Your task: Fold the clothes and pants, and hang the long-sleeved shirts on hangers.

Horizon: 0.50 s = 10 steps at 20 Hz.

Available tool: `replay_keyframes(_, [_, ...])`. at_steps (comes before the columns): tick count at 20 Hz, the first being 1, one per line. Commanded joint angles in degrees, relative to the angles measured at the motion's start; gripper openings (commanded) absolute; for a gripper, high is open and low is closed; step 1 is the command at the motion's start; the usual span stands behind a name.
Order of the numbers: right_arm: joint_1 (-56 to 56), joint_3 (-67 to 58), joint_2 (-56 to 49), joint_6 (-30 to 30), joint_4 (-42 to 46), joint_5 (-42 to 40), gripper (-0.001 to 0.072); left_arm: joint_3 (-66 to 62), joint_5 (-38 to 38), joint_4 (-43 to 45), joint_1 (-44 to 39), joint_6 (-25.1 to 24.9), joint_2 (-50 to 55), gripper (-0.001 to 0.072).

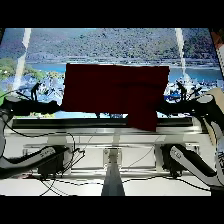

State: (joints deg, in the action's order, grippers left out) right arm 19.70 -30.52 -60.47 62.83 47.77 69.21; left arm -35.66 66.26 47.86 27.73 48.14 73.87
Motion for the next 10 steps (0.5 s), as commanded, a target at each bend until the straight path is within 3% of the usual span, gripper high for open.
replay_keyframes(1, [0.00,-5.16,4.59,0.02,-13.88,1.31,0.0016,-7.32,6.71,-12.15,-0.31,-1.27,0.11,0.0017])
replay_keyframes(4, [-0.37,-8.22,6.21,0.02,-26.18,-9.60,0.0017,-11.78,3.43,-25.53,-2.14,-1.27,0.13,0.0015])
replay_keyframes(7, [-4.66,-8.66,4.57,1.07,-28.59,-27.15,0.0016,-13.79,-10.01,-26.01,-7.89,0.72,0.33,0.0013])
replay_keyframes(10, [-10.40,-10.75,-0.55,1.60,-29.94,-37.59,0.0016,-16.57,-23.98,-26.03,-13.62,4.39,2.89,0.0013])
